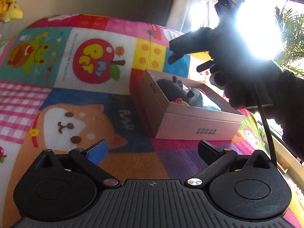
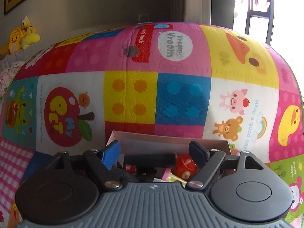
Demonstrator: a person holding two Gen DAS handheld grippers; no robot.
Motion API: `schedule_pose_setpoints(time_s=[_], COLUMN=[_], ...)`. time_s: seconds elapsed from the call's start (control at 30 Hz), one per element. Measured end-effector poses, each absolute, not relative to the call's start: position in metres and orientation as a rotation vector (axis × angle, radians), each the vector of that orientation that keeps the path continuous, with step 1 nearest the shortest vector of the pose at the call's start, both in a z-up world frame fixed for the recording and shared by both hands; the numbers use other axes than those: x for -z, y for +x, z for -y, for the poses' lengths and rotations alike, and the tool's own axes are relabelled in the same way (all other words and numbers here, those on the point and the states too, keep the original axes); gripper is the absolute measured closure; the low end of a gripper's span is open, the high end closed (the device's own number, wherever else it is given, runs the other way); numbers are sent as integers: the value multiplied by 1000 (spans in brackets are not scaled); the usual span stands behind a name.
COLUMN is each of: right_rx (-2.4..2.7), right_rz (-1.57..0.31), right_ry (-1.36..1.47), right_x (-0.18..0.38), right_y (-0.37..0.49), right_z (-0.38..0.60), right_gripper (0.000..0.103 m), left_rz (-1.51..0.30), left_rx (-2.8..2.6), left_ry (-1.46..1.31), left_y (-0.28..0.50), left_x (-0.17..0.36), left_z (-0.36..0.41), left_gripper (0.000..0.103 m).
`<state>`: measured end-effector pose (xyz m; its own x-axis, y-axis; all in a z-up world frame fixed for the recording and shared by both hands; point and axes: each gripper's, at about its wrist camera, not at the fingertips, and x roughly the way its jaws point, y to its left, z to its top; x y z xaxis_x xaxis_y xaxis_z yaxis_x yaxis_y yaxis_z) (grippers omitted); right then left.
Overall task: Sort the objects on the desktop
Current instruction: 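Lower the black cylinder into the pink box and open the right tool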
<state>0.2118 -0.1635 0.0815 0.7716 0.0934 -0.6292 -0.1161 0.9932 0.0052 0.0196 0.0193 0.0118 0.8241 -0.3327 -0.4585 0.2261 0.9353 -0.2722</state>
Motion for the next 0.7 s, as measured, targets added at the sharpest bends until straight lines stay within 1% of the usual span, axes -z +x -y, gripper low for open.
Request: schedule_pose_setpoints(time_s=[0.13,0.27,0.33,0.37,0.53,0.7], right_rx=[-112,-125,-161,-172,-184,-191], right_rz=[-665,-653,-634,-623,-685,-786], right_ry=[-35,-17,-20,-19,8,101], right_x=[-88,-90,-88,-86,-57,-27], right_y=[199,165,134,116,38,-8], right_z=[174,199,211,217,242,255], right_gripper=[20,17,8,0,0,0], left_rz=[-540,-536,-541,-548,-605,-627], left_rx=[297,298,298,297,267,216], left_ry=[-242,-228,-227,-229,-215,-126], left_y=[22,21,21,22,26,6], left_x=[-10,-10,-10,-9,-7,-8], left_z=[-24,-22,-21,-21,-17,-2], left_gripper=[0,0,0,0,0,0])
